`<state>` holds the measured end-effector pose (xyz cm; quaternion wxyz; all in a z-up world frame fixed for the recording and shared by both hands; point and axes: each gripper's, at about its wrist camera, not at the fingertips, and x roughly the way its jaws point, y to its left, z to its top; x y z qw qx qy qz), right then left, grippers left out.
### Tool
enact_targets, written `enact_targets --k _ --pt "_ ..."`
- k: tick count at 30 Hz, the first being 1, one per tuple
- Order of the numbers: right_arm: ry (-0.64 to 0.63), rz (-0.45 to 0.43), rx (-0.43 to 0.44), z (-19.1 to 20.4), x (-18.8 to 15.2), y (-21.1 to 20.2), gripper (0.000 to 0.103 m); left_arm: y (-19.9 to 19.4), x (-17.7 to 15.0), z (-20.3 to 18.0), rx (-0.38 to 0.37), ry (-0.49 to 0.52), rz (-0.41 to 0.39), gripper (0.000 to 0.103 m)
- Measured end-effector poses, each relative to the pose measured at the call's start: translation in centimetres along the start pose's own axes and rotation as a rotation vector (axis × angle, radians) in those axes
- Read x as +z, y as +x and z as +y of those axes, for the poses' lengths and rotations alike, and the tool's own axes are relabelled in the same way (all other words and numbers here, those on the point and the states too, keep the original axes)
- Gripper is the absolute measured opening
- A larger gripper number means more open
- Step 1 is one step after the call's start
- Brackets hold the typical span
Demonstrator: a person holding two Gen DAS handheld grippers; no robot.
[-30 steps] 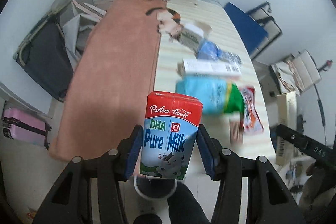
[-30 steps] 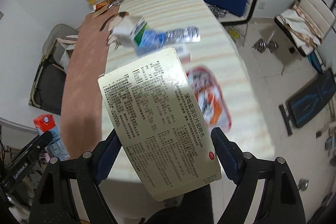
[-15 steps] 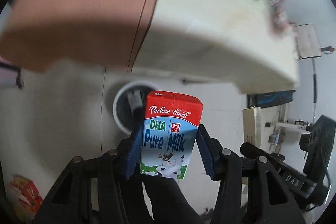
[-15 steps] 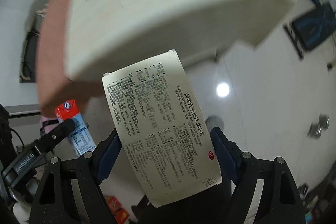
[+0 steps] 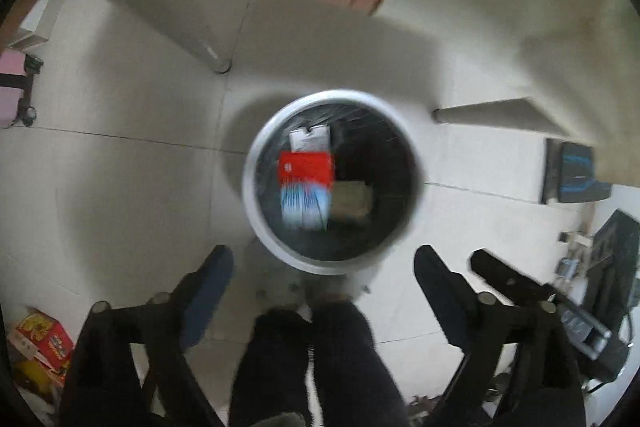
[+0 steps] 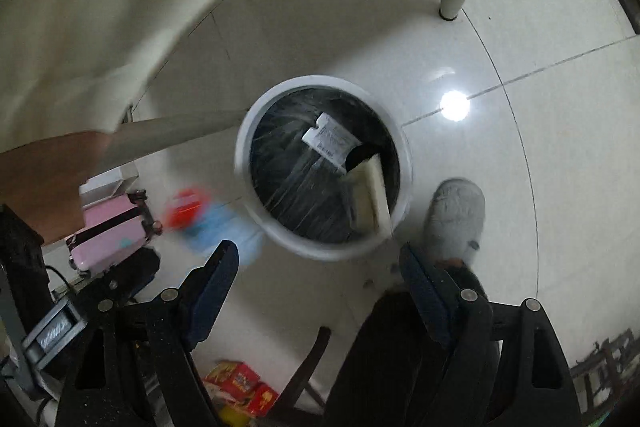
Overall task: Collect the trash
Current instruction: 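Open both tools over the bin to drop the carton and box, then move the left tool back to the table while the right tool grasps the red snack packet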
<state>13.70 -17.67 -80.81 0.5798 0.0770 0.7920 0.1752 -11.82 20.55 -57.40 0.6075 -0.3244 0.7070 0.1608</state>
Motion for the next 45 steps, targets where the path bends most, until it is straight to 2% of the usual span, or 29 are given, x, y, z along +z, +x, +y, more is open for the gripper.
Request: enact_targets --k 2,4,5,9,13,19,25,32,41,45 --pt "-0.018 -0.003 -0.055 -0.1 0.5 0.9 0.092 0.8 -0.7 0.4 0.041 0.010 -0.001 0.097" --pt "-0.061 -0.019 -0.151 0.0 0.7 1.0 0.096 0.9 -1.4 0.5 0.090 0.026 -0.005 0.097" --pt "-0.089 -0.030 -0.203 0.3 0.5 0.9 0.102 0.7 -1.9 0.9 0.102 0.031 -0.008 0.097" --pt "-0.167 -0.055 -0.344 1.1 -0.6 0.0 0.103 -0.8 -3.3 1.1 0.158 0.049 -0.027 0.097" --pt "-0.205 -0.067 -0.396 2.4 -1.8 -1.8 0.103 -3.0 -4.5 0.6 0.190 0.065 -0.051 0.097" --pt "-0.229 -0.105 -0.428 4.3 -3.5 -5.7 0.103 -6.4 -5.8 -0.6 0.202 0.082 -0.075 0.097" --pt "-0.231 -0.121 -0.425 5.8 -5.0 -9.0 0.103 -9.5 -7.1 -1.6 0.191 0.079 -0.096 0.097" --pt "-0.242 -0.154 -0.413 8.5 -7.5 -15.1 0.103 -14.5 -8.9 -2.6 0.175 0.080 -0.123 0.097" --pt "-0.253 -0.184 -0.382 12.6 -11.8 -24.6 0.103 -23.4 -11.7 -4.0 0.145 0.107 -0.170 0.097" --pt "-0.248 -0.220 -0.339 14.2 -13.2 -29.5 0.103 -28.6 -12.2 -5.3 0.118 0.124 -0.249 0.097"
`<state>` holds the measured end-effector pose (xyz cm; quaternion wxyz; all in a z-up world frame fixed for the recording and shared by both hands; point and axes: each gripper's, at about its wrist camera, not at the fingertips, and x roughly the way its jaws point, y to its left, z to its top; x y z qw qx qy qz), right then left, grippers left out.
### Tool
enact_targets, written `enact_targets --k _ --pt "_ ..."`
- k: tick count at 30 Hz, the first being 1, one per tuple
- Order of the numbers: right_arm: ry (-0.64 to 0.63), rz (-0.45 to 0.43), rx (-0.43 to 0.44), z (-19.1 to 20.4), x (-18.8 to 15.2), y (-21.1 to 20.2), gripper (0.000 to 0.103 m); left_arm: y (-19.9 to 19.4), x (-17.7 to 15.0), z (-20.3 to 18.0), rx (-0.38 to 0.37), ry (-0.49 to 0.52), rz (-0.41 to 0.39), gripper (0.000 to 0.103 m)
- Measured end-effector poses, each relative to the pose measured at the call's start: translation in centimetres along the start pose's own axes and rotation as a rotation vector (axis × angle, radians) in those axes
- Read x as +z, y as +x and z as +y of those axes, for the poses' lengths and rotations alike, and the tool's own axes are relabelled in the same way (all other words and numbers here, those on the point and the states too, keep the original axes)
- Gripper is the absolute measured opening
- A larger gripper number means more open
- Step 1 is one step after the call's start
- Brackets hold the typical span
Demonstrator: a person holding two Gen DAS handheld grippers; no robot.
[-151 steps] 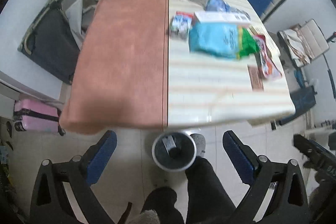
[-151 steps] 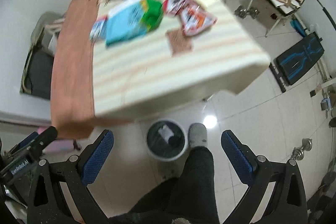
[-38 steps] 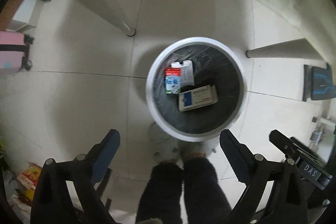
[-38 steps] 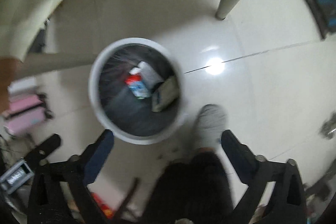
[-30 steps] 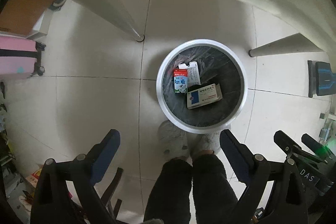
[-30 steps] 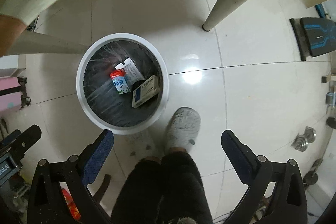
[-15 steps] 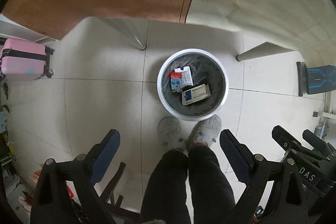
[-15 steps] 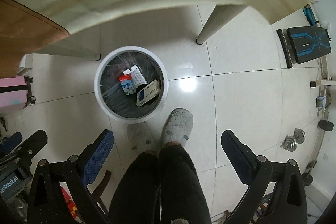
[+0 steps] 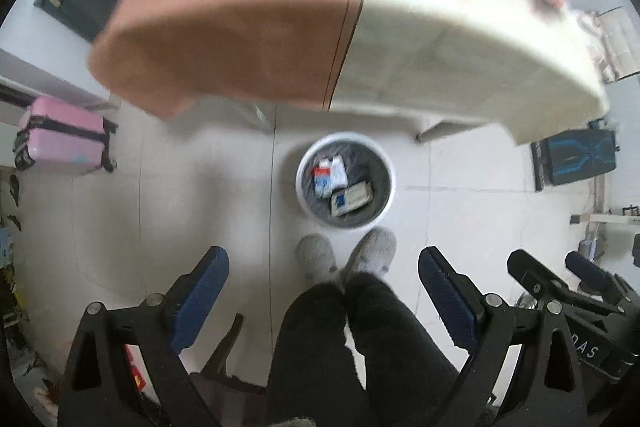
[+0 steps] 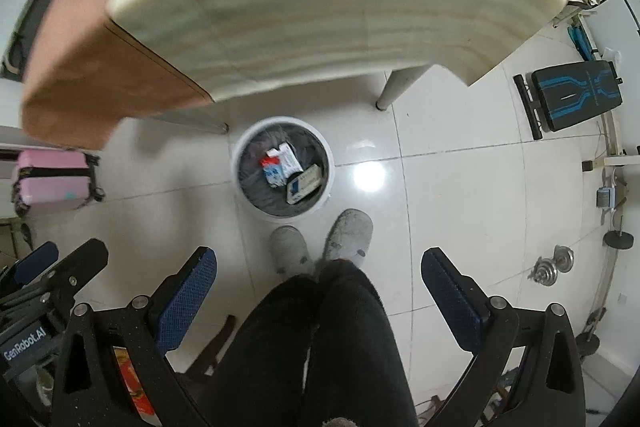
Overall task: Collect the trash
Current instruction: 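Move the left tool back to the table while the right tool grasps the red snack packet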
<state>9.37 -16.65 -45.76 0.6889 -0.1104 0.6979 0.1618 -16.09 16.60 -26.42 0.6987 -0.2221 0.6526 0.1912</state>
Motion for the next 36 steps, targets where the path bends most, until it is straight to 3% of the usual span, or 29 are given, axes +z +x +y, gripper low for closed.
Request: enact_targets --k 4,10,15,21,29,33,36 --pt "0.044 -0.067 0.052 -0.8 1.6 -5.8 0.103 -4.2 2.4 -1.3 -0.022 0.017 -0.084 0.097" --pt "0.113 -0.183 0.087 -4.1 6.6 -13.6 0.103 -8.9 7.8 -3.7 -0.024 0.031 -0.206 0.097" --pt "0.164 -0.216 0.082 -7.9 12.1 -15.4 0.103 -9.2 13.8 -5.1 -0.015 -0.007 -0.232 0.097" --pt "0.177 -0.189 0.073 -11.9 22.1 -13.4 0.103 -7.0 21.7 -6.8 -0.011 -0.096 -0.196 0.097" --pt "0.115 -0.058 0.084 -13.3 35.4 -5.5 0.103 -0.7 32.0 -8.9 -0.047 -0.116 -0.091 0.096" --pt "0.047 -0.005 0.069 -11.9 39.7 -1.3 0.103 3.1 35.7 -10.3 -0.030 -0.085 -0.046 0.096" --pt "0.001 0.022 0.073 -10.6 41.5 0.9 0.103 5.1 36.9 -10.9 -0.059 -0.063 -0.019 0.095"
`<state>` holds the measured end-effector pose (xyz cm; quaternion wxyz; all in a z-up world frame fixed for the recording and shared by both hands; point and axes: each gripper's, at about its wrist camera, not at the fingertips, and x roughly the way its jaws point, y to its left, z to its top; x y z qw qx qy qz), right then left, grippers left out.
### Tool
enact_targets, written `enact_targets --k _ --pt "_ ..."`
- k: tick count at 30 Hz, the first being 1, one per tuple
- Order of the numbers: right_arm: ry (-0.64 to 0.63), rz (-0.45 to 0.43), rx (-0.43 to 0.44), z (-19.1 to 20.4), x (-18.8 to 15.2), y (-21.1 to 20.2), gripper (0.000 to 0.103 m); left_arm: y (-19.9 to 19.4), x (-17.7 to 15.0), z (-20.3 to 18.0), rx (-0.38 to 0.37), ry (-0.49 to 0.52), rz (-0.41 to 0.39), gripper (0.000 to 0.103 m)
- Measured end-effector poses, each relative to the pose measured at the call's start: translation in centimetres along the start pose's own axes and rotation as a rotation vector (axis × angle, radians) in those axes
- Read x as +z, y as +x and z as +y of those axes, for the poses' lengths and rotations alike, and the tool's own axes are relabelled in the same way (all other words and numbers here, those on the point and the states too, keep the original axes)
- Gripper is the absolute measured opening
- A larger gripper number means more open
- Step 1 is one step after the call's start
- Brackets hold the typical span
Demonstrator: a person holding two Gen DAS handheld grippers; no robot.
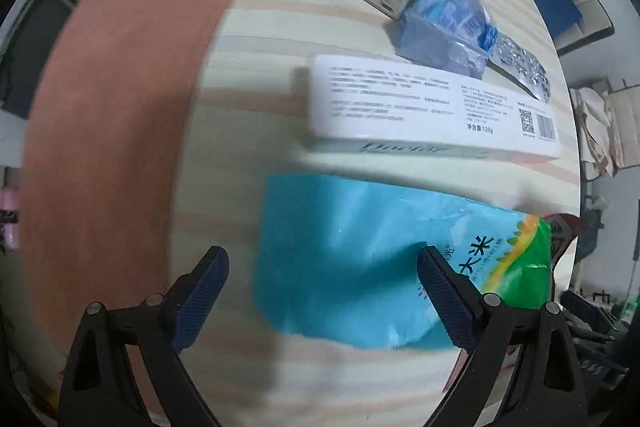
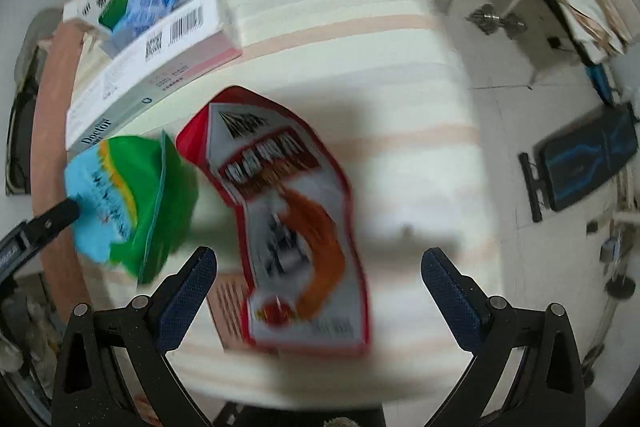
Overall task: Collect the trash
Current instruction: 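Move the left tool back to the table while the right tool grasps the red snack packet, then grasp the blue-green rice bag with the left tool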
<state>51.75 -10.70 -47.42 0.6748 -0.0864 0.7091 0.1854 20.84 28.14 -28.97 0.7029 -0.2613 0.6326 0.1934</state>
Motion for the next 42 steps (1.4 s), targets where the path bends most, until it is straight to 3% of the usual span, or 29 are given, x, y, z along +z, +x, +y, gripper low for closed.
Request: enact_targets --k 1,2,5,7,8,9,21,24,30,33,35,36,39,42 --pt "-0.013 0.003 -0.009 0.4 0.3 0.5 0.101 0.2 0.1 -0.2 -0.004 0.009 -0.001 0.085" --pt "-0.030 0.004 -0.017 0.8 0.6 0.9 0.094 0.3 0.2 -0.3 -0.008 0.015 -0.003 0.078" --pt "-0.062 -0.023 -0.107 1.8 0.4 1.0 0.084 -0.4 -0.2 -0.7 0.028 0.033 -0.029 0.051" --pt "-0.072 -0.053 -0.147 2.0 0.0 0.7 0.070 -1.3 -0.8 -1.0 0.060 0.048 -0.050 0.019" --pt "-0.079 -0.075 -0.130 2.0 -0.2 0.4 0.054 -1.6 -0.9 -1.2 0.055 0.052 -0.052 0.009" --pt "-0.074 -0.076 -0.122 2.0 -0.4 0.1 0.049 -2.0 -1.3 -1.3 0.047 0.054 -0.051 0.001" --pt "-0.029 -0.114 0.010 0.5 -2.0 -2.8 0.044 -9.3 -3.7 0.5 0.038 0.025 -0.169 0.000" --pt "-0.020 -0.128 0.036 0.3 -2.3 -3.8 0.044 -9.4 -2.9 1.7 -0.020 -0.009 -0.193 0.002" --pt "0.072 -0.106 0.146 -0.9 -1.5 -4.2 0.044 -2.7 -2.0 4.6 -0.100 -0.141 -0.037 0.004" --pt "0.070 -0.150 0.174 -0.6 -0.9 -5.8 0.044 -1.4 -2.6 5.9 -0.121 -0.197 -0.001 0.004" --pt "0.063 -0.167 0.189 -0.4 -0.3 -6.7 0.044 -1.6 -3.7 6.8 -0.179 -0.259 0.007 0.005" --pt "0.059 -0.174 0.197 -0.2 -0.2 -7.0 0.044 -1.9 -4.6 7.2 -0.205 -0.288 0.012 0.007" --pt "0.033 -0.180 0.203 0.7 0.6 -7.3 0.044 -2.5 -7.0 8.0 -0.276 -0.365 0.007 0.035" --pt "-0.010 -0.158 0.187 2.0 1.4 -6.4 0.044 -1.8 -8.0 7.7 -0.364 -0.414 0.014 0.036"
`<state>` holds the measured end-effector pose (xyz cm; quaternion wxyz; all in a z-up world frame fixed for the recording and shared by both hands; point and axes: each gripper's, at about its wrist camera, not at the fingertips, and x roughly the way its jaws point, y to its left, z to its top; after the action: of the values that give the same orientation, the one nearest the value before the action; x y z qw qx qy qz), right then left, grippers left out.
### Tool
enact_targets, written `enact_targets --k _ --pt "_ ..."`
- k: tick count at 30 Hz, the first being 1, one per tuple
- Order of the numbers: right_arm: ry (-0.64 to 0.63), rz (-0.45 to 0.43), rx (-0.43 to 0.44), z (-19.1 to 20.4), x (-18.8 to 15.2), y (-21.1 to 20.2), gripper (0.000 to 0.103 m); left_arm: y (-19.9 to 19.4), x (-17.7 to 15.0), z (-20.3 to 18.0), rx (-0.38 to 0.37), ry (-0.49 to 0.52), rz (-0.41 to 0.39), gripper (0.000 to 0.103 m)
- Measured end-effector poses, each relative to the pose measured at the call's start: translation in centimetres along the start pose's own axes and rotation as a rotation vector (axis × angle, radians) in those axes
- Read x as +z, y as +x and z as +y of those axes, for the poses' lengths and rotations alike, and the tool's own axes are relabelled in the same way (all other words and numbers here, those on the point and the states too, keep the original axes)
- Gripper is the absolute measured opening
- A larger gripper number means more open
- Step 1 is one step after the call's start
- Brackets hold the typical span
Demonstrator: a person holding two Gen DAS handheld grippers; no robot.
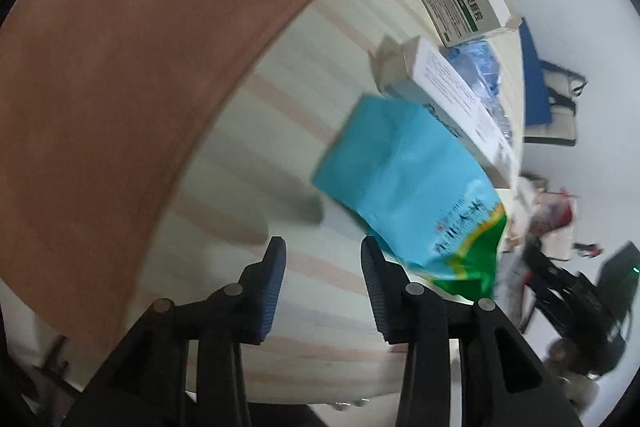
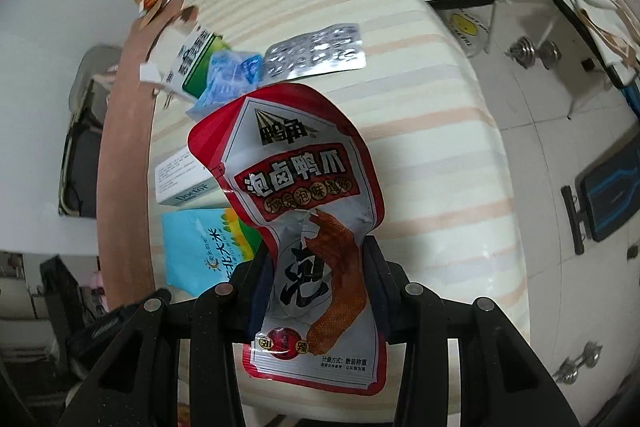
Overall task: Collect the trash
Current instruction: 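Grasp the blue-green rice bag with the left tool, then carry the rice bag and snack packet over the trash bin with both tools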
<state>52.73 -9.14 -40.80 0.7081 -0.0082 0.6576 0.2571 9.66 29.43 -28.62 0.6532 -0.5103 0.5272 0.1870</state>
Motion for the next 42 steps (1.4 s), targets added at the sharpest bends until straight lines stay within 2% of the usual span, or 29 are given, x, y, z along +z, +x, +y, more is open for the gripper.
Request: enact_targets --k 3,6,8,17,18,19,22,24,30,35,42 --pt "-0.037 0.029 -0.030 0.6 0.4 1.6 0.044 1.3 0.2 -0.4 -0.065 -0.038 -0.002 0.036" --pt "-0.064 0.050 -0.053 0.9 0.4 2.6 0.044 1.7 1.0 -1.7 -0.145 -0.056 -0.038 0.036" --pt "-0.084 0.054 -0.066 1.2 0.5 2.9 0.044 1.8 1.4 -2.7 -0.155 -0.043 -0.062 0.036" --pt "-0.118 0.094 -0.055 1.6 1.3 3.9 0.044 2.8 4.0 -4.9 -0.105 -0.016 -0.160 0.037" --pt "-0.122 0.100 -0.052 1.7 1.3 4.0 0.044 2.5 4.1 -5.3 -0.097 0.013 -0.182 0.034" --pt "-0.125 0.104 -0.051 1.7 1.3 4.1 0.044 2.4 4.0 -6.0 -0.078 0.048 -0.201 0.020" --pt "-0.130 0.106 -0.046 1.7 1.2 4.1 0.044 1.8 3.7 -7.0 -0.008 0.131 -0.231 0.012" --pt "-0.120 0.102 -0.036 1.5 1.1 3.7 0.044 1.3 3.4 -7.4 0.014 0.160 -0.240 0.009" --pt "-0.103 0.073 -0.003 0.8 0.5 1.5 0.044 -3.2 2.1 -7.9 0.062 0.240 -0.319 0.007" --pt "-0.113 0.040 -0.003 1.1 -1.3 -0.5 0.044 -6.9 0.6 -8.8 0.117 0.323 -0.379 0.007" --pt "-0.117 0.023 0.018 3.1 -7.3 -2.6 0.044 -11.7 -3.7 -6.5 0.147 0.408 -0.383 0.007"
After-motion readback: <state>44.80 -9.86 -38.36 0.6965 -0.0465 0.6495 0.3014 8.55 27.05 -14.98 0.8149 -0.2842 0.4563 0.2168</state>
